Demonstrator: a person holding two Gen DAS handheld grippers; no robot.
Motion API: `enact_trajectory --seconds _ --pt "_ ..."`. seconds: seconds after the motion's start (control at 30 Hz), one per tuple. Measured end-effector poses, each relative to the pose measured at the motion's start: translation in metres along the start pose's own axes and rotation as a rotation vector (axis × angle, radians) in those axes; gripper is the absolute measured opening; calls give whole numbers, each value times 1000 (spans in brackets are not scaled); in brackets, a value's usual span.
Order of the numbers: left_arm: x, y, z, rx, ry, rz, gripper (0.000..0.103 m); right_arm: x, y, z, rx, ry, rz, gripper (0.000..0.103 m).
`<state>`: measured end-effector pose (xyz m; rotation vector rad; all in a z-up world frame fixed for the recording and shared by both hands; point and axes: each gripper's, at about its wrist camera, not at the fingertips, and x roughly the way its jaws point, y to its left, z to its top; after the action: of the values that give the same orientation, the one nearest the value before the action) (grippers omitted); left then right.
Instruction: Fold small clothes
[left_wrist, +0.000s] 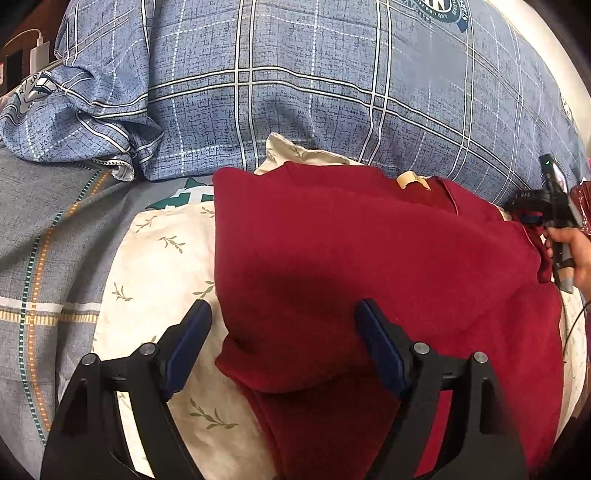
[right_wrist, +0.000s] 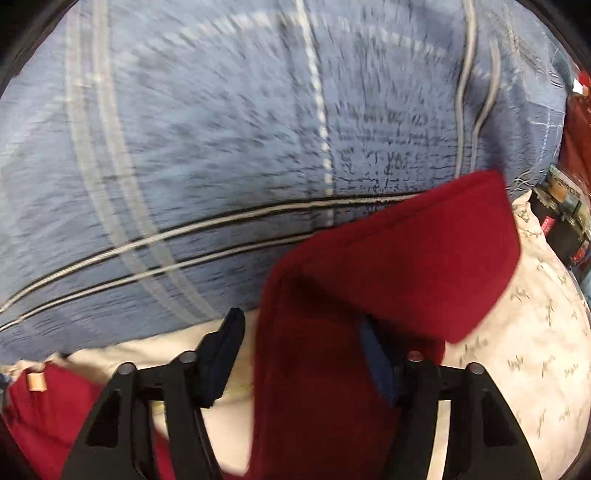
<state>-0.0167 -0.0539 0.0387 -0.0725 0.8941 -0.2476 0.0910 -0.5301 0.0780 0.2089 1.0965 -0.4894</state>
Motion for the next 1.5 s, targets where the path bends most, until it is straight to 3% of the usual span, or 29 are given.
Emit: enact_trajectory --seconds 0.03,0.1,0.2,0.33,0.5,0.63,0.7,0.77,0.87,0.93,1.0,1.17,1.27,1.4,1.5 --pt "0 0 0 0 -1 -1 81 4 -3 2 2 -5 -4 25" --pt "-1 0 1 4 -4 1 81 2 -8 3 3 -25 8 12" --pt "-5 -1 3 13 -23 18 81 -23 -16 -1 10 -74 89 11" --pt "-19 5 8 -10 -72 6 81 -90 -3 -21 -79 -147 278 8" --pt "-26 13 9 -39 -106 15 81 -178 61 -73 -318 -250 510 8" --pt "-25 19 8 -72 -100 3 81 -184 125 -141 -529 -199 619 21" --pt "-25 21 7 -82 -98 -6 81 -158 142 -168 -594 -79 603 37" --pt "-28 22 6 -89 -101 -7 81 -141 151 -187 -600 7 567 39" --pt "-31 24 8 -104 -116 -24 81 -149 147 -190 -586 -41 559 42" --pt "-30 24 8 -105 -118 -34 81 -157 144 -181 -565 -79 581 57" --pt "-29 21 8 -95 -110 -32 81 -163 143 -180 -551 -98 607 61" --pt "-23 16 6 -77 -97 -27 81 -162 169 -189 -635 -147 532 61" --pt "-23 16 6 -69 -99 -14 81 -166 192 -196 -677 -157 571 61" --pt "-26 23 8 -105 -110 -22 82 -178 220 -204 -747 -235 592 58" --pt "-27 28 9 -121 -113 -25 82 -163 247 -210 -832 -223 515 56"
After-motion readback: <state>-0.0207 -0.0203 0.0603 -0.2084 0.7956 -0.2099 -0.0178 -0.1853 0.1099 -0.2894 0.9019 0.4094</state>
